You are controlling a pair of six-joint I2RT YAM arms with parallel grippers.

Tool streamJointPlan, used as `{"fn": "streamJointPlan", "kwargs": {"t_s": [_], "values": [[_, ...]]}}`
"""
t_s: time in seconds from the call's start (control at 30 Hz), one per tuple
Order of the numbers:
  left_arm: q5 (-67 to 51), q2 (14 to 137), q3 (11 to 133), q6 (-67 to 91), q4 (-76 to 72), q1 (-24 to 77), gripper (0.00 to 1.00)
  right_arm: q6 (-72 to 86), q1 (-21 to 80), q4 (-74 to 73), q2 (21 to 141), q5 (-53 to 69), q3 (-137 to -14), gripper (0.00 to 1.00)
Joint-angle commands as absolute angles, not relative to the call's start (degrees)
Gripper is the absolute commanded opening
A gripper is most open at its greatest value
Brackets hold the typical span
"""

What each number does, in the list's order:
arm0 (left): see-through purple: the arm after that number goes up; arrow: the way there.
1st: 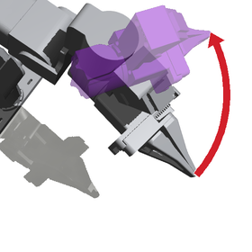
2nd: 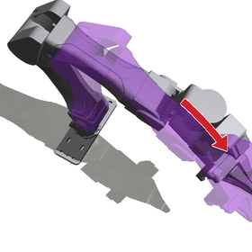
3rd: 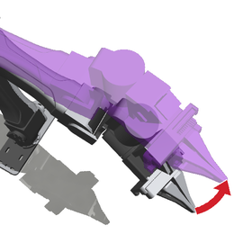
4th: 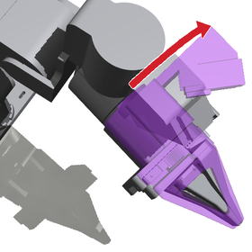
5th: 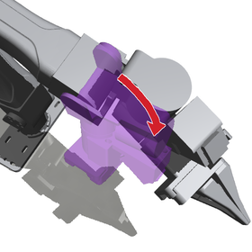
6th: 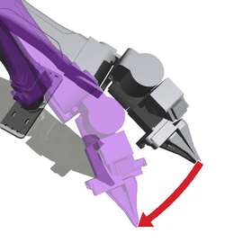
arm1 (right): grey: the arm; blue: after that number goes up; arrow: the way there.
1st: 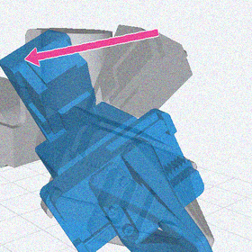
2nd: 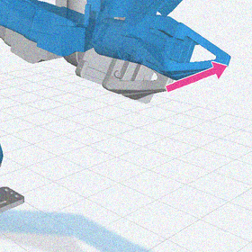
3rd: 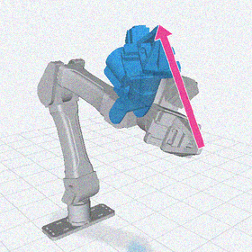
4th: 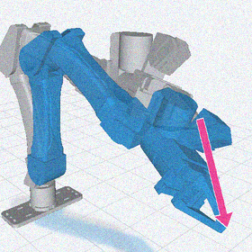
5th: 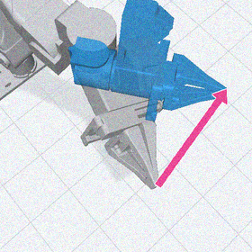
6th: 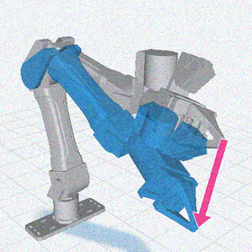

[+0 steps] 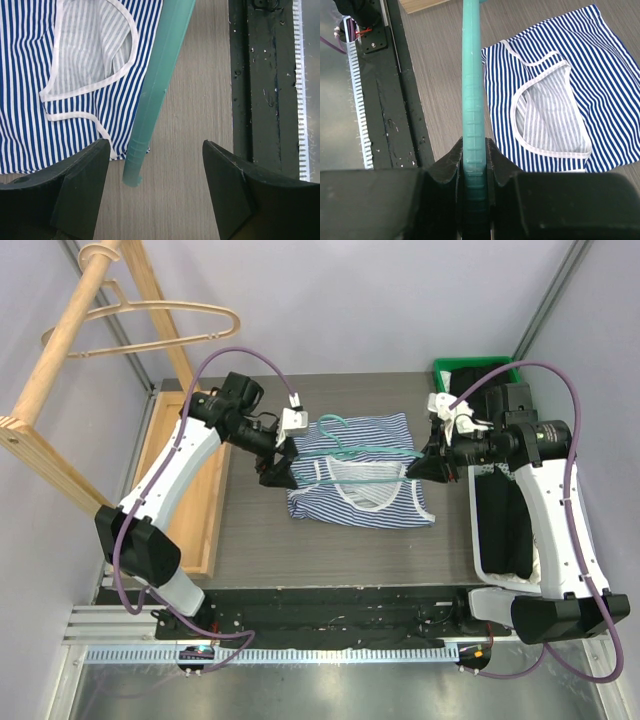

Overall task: Place the tank top on the hanger
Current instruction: Adjust the hanger.

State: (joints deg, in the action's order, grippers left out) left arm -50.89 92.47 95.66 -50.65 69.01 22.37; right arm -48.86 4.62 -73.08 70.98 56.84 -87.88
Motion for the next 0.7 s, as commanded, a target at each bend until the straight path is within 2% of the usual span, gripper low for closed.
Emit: {"fn": "streamJointPlan", "kwargs": {"t_s": [0.0,0.17,0.27,0.37,0.4,0.47,0.53,0.67], "values": [[-53.35,92.46,95.89,-51.94,69.70,22.32,0.72,-47.81,4.39,-70.84,69.08,60.03,-91.14,0.01],[-53.26,92.99,95.89,-52.21,70.22,22.32,0.63,-47.29,4.31,-70.58,68.64,60.12,-91.93,0.01],[-53.00,93.43,95.98,-52.38,70.75,22.32,0.54,-47.02,4.31,-70.58,68.38,60.47,-92.46,0.01],[-53.00,94.04,95.98,-52.65,71.45,22.24,0.33,-46.76,4.31,-70.58,68.29,60.91,-92.81,0.01],[-53.17,94.13,95.89,-52.65,71.54,22.32,0.23,-46.76,4.31,-70.49,68.29,61.00,-92.99,0.01],[-53.35,94.22,95.98,-52.73,71.89,22.32,0.15,-46.58,4.39,-70.49,68.12,61.08,-92.99,0.01],[-53.26,94.13,95.98,-52.65,71.89,22.41,0.02,-46.41,4.31,-70.31,68.03,61.00,-92.99,0.01],[-51.87,93.52,96.41,-52.47,71.81,22.50,0.00,-46.32,4.39,-69.96,67.76,59.77,-92.38,0.01]]}}
